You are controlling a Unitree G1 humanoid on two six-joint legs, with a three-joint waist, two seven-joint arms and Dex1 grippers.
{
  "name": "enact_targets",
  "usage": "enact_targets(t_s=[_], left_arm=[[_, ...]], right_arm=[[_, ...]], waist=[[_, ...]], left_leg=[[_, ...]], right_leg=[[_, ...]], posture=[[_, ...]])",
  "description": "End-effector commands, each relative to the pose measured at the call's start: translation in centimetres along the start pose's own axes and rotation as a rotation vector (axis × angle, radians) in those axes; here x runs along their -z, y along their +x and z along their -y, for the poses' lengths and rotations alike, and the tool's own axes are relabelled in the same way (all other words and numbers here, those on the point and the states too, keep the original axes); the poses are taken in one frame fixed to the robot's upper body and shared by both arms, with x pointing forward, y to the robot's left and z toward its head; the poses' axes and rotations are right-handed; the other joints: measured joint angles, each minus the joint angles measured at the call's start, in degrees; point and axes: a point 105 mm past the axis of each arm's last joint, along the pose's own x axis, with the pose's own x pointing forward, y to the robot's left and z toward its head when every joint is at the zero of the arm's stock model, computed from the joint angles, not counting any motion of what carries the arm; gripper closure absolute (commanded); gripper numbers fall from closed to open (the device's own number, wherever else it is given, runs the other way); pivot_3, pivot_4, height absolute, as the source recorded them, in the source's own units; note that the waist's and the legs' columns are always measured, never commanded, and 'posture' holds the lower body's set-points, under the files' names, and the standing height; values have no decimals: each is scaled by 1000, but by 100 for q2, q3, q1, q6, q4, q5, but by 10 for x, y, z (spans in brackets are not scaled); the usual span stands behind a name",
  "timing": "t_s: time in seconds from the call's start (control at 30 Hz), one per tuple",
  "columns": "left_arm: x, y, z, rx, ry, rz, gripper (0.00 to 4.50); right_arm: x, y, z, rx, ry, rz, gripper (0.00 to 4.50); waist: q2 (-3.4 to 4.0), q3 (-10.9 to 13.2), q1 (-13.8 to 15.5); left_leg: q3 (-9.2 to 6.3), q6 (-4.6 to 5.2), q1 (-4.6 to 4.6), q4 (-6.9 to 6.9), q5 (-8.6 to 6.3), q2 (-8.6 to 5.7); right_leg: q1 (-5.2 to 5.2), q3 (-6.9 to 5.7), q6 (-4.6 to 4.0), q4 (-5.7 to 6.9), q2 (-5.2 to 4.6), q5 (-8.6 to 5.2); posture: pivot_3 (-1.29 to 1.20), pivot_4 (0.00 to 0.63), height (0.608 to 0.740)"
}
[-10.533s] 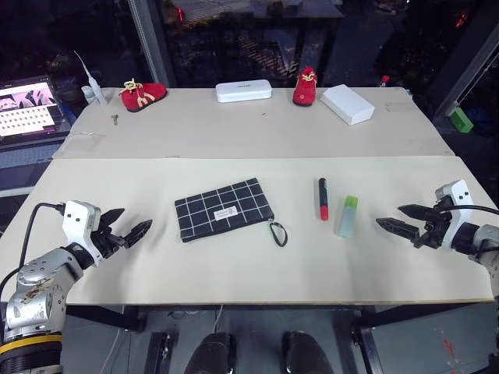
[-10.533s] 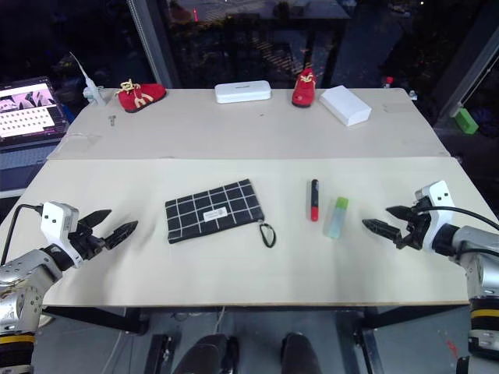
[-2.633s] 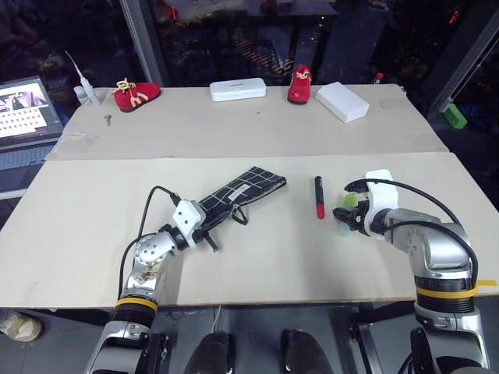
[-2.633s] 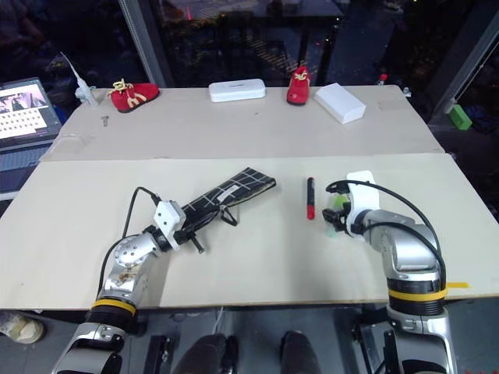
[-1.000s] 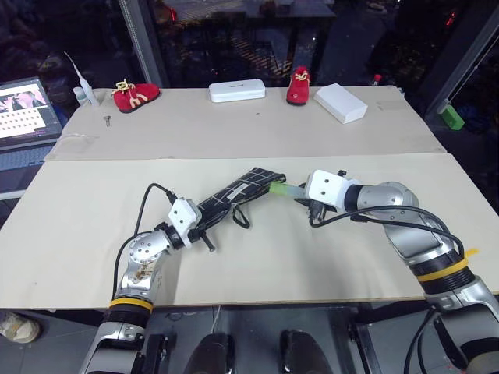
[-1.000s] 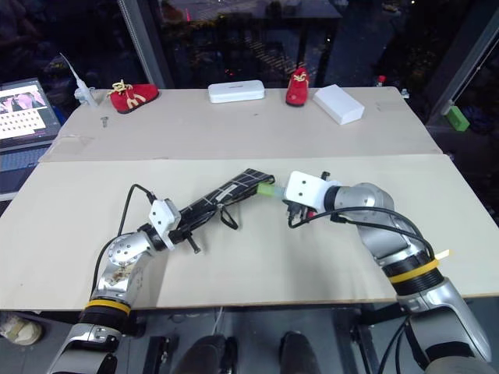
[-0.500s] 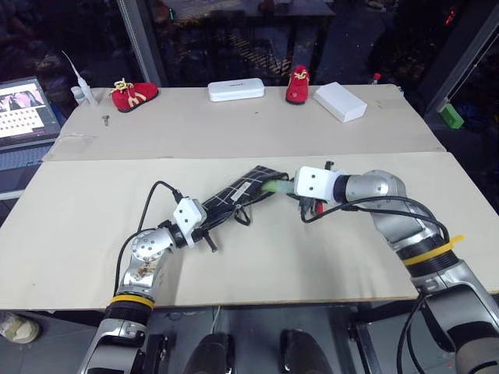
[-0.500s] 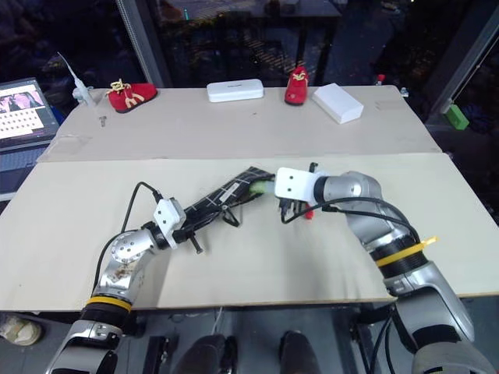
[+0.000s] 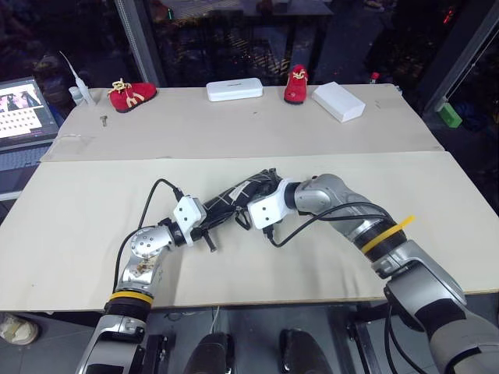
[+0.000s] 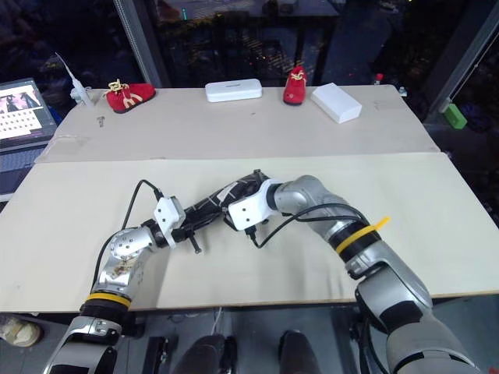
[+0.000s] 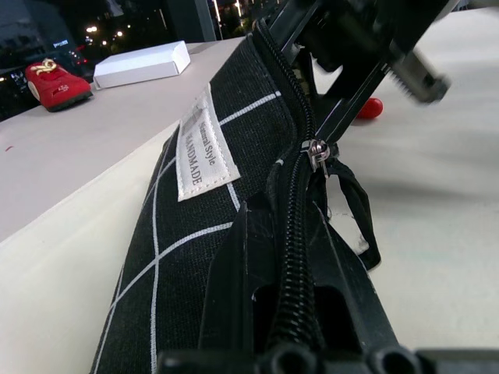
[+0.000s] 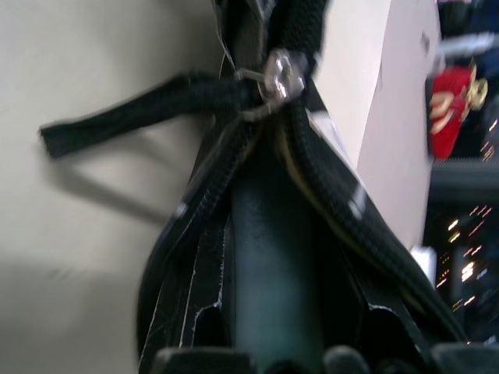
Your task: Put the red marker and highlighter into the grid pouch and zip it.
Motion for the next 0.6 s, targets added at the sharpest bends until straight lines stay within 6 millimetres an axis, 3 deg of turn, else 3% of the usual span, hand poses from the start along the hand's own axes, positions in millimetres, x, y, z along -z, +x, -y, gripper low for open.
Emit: enact_targets(t_s=[0.03, 0.07, 0.2, 0.3, 0.4, 0.5, 0.6], left_arm=[[-15, 6, -5, -6, 18, 61, 4500], [-15, 6, -4, -8, 17, 61, 4500], [-13, 4, -4, -15, 13, 59, 4500], [-13, 4, -4, -20, 11, 58, 4500], [-12, 4, -4, -25, 9, 57, 4500], [-12, 3, -4, -28, 8, 57, 4500], [-11, 2, -5, -37, 5, 55, 4500]], right_arm=[[-12, -1, 22, 91, 2, 76, 2973], [-9, -3, 21, 82, 49, 75, 2443], [13, -21, 28, 122, 175, 23, 1263], [25, -44, 40, 187, 293, 31, 1263], [29, -83, 47, 232, 557, 112, 1263], [23, -114, 37, 149, 841, 183, 1263], [25, -139, 38, 196, 1058, 202, 1263]], waist=[[0, 0, 0], [0, 0, -2], [0, 0, -3], [0, 0, 4], [0, 0, 35], [0, 0, 50], [0, 0, 56]], left_leg=[[0, 0, 0, 0, 0, 0], [0, 0, 0, 0, 0, 0], [0, 0, 1, 0, 0, 3], [-1, 0, 1, 0, 0, 3], [-5, 1, -4, 0, 0, 4], [-7, 4, -8, 0, -2, 6], [-10, 7, -10, -1, -4, 11]], right_leg=[[1, 0, 0, 0, 0, 0], [1, 0, 0, 2, 0, 0], [3, 0, -1, 4, 1, 1], [4, 0, -2, 4, 0, 1], [5, -3, -2, 4, -1, 2], [7, -3, -2, 3, -1, 2], [6, -3, -2, -2, -3, 3]], posture=[[0, 150, 740], [0, 150, 740], [0, 150, 740], [0, 150, 740], [0, 150, 740], [0, 150, 740], [0, 150, 740]])
